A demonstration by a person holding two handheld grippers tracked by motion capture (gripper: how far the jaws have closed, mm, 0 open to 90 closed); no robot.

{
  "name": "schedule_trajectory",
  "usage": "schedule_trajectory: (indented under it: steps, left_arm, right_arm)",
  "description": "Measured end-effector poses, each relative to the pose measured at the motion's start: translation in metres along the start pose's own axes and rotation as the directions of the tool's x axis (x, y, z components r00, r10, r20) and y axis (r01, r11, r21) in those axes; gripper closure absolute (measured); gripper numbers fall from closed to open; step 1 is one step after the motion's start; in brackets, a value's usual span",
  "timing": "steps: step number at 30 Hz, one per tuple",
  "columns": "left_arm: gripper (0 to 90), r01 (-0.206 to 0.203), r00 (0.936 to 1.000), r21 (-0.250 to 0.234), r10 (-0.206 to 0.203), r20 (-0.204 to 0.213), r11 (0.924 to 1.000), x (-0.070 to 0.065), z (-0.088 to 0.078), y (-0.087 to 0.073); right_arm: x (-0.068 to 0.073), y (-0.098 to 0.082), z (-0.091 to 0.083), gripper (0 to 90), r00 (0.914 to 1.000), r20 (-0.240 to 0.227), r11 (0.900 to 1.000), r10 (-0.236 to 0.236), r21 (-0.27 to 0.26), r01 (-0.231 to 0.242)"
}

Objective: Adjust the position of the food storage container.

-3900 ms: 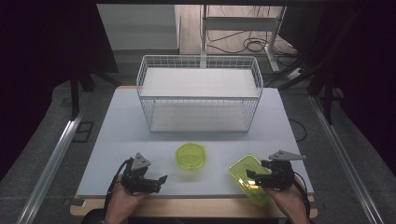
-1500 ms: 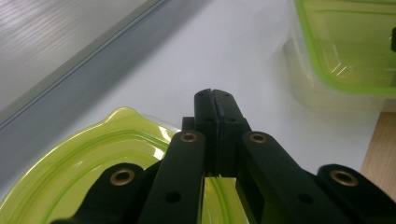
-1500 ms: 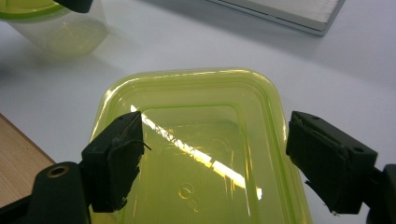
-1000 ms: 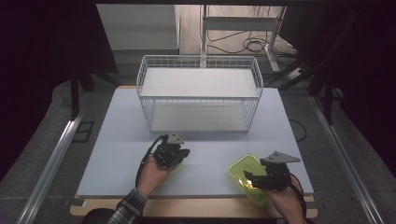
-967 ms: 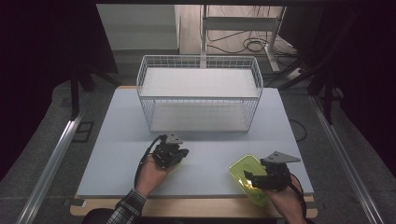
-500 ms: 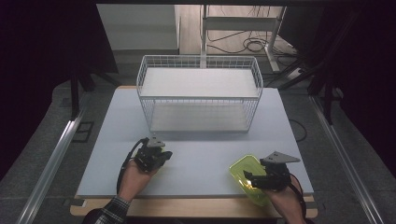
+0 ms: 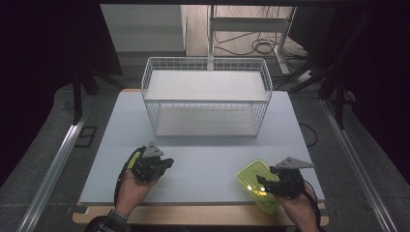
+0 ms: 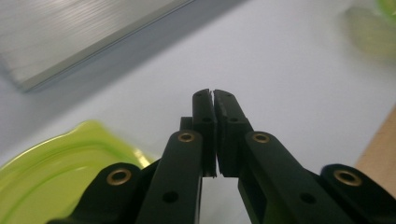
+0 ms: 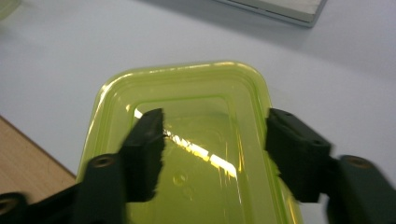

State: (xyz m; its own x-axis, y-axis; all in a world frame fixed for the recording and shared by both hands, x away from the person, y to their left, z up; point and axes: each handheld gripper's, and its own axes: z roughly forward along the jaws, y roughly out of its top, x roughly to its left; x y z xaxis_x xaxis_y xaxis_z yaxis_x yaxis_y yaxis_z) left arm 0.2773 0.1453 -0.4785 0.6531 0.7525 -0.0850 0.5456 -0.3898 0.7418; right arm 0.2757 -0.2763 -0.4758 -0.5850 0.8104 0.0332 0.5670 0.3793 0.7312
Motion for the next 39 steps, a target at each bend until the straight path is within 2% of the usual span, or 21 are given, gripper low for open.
schedule_trajectory:
  steps: [4,8,9,10,11,16,20,25,30,39]
  left_arm:
    - [87.3,0.004,0.9989,-0.013,-0.004,0.047,0.9999,-0.012,0.004,-0.005]
    - [86.8,0.014,0.9951,-0.013,-0.013,0.098,0.9998,-0.022,0.011,-0.013]
    - [86.5,0.014,0.9951,-0.013,-0.013,0.098,0.9998,-0.022,0.011,-0.013]
    - [85.9,0.015,0.9938,-0.012,-0.013,0.11,0.9998,-0.027,0.014,-0.016]
    - [85.4,0.013,0.9929,-0.008,-0.012,0.118,0.9999,-0.028,0.016,-0.017]
    - [80.3,-0.007,0.9926,0.003,0.006,0.121,1.0,-0.033,0.024,-0.022]
    - [80.3,-0.013,0.993,0.012,0.011,0.118,0.9998,-0.034,0.027,-0.025]
    - [80.5,-0.009,0.9935,0.018,0.007,0.113,0.9998,-0.032,0.028,-0.027]
    - [82.2,-0.008,0.994,0.023,0.006,0.109,0.9997,-0.031,0.031,-0.027]
    - [83.3,-0.005,0.9933,0.026,0.002,0.116,0.9996,-0.03,0.034,-0.025]
  right_arm:
    - [0.002,-0.004,-0.01,60.6,0.9996,0.009,1.0,-0.027,0.008,0.027]
    - [0.004,-0.01,-0.024,79.2,0.9991,-0.008,0.999,-0.042,0.011,0.042]
    - [0.004,-0.01,-0.024,79.2,0.9991,-0.008,0.999,-0.042,0.011,0.042]
    - [0.005,-0.015,-0.033,86.0,0.9981,-0.014,0.998,-0.061,0.003,0.061]
    - [0.006,-0.017,-0.037,87.4,0.9981,-0.016,0.998,-0.06,0.002,0.06]
    - [0.004,-0.033,-0.052,89.1,0.9989,-0.025,0.999,-0.04,0.021,0.041]
    - [0.0,-0.044,-0.062,89.1,0.9997,-0.012,1.0,-0.02,0.022,0.02]
    - [-0.002,-0.058,-0.073,89.0,0.9998,-0.019,1.0,0.005,0.029,-0.004]
    - [-0.004,-0.064,-0.067,89.1,0.9992,-0.033,0.999,0.021,0.046,-0.02]
    - [-0.008,-0.049,-0.053,89.1,1.0,0.005,0.999,-0.003,0.047,0.003]
